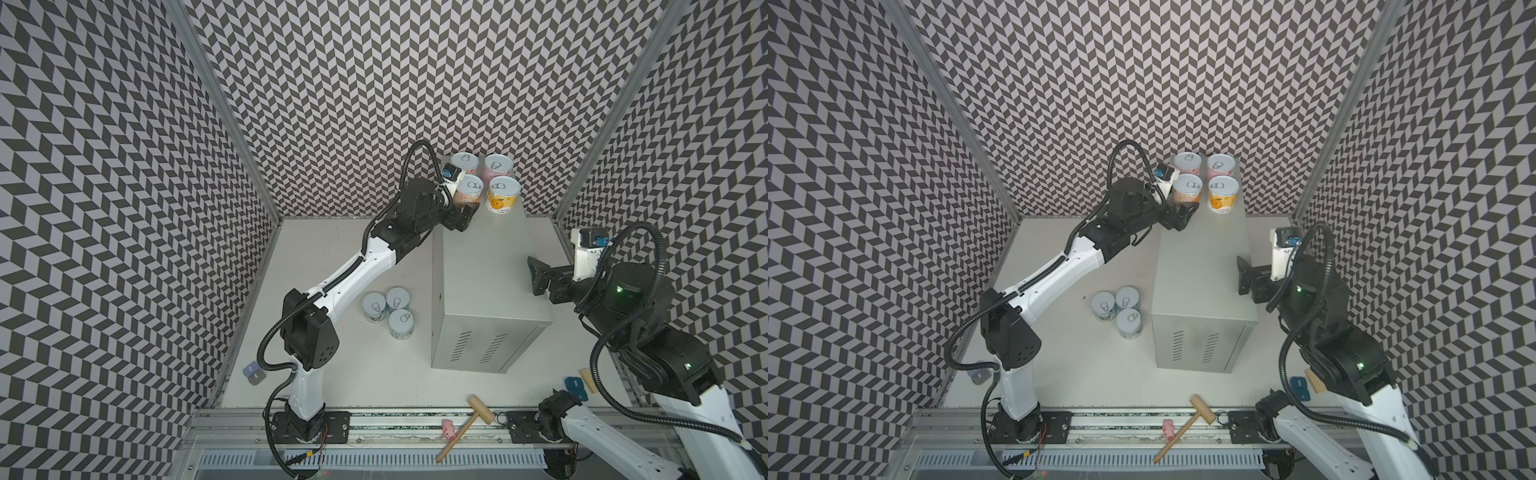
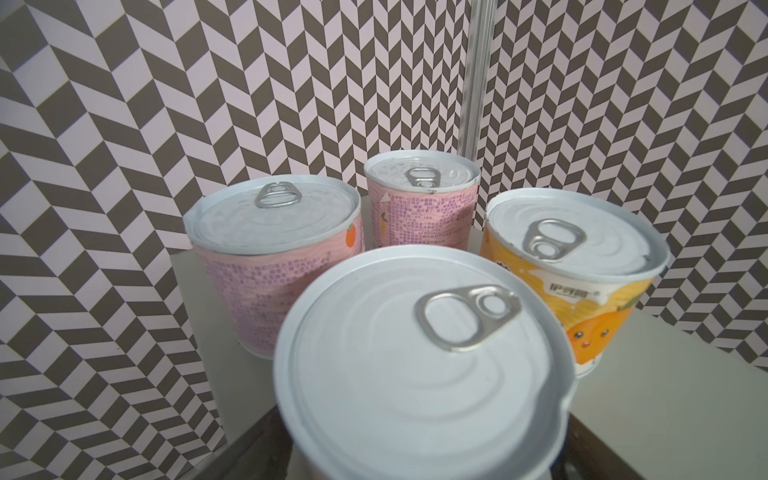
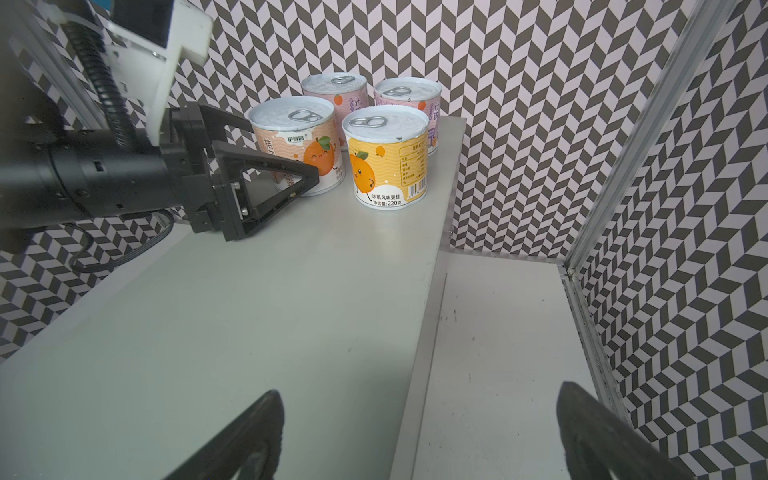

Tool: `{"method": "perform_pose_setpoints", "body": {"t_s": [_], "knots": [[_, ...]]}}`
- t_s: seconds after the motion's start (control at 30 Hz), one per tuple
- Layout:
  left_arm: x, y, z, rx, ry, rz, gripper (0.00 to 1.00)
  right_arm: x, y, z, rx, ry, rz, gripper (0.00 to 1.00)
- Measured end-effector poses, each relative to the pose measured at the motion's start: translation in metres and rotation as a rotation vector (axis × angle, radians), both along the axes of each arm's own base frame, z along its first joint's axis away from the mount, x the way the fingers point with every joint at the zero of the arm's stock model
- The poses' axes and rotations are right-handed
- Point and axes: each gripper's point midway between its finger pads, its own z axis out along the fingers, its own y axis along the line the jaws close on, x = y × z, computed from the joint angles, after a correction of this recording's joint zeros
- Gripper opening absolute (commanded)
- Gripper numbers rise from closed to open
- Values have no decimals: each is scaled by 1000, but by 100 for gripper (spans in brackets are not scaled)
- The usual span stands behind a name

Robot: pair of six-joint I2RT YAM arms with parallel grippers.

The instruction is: Place and organize the canned foods onto the counter

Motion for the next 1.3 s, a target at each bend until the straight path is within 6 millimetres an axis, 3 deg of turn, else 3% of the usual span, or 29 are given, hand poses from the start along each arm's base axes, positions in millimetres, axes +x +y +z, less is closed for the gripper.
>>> {"method": "perform_pose_setpoints", "body": {"t_s": [0.17, 0.33, 0.57, 0.7, 0.8, 0.93, 1.1, 1.3], "knots": [[-11, 7, 0, 5, 14, -8, 100, 0, 1, 0, 1, 2, 7, 99], [-37, 28, -1, 4, 52, -9, 100, 4, 5, -2, 1, 8, 17, 99], [-64, 75, 42, -58, 48, 103, 100, 17, 13, -7, -3, 31, 23, 99], [-71, 101, 50, -54, 68, 196, 100, 34, 18, -14, -5, 57, 12, 99], [-77, 118, 38, -23, 98, 252, 100, 54, 13, -20, 7, 78, -18, 99], [-89, 138, 5, 45, 154, 297, 100, 81, -13, -20, 71, 86, -78, 99], [-104, 156, -32, 125, 204, 312, 100, 99, -36, -18, 149, 70, -109, 99], [-125, 170, -43, 135, 203, 286, 100, 122, -39, -17, 213, 53, -72, 99]]}}
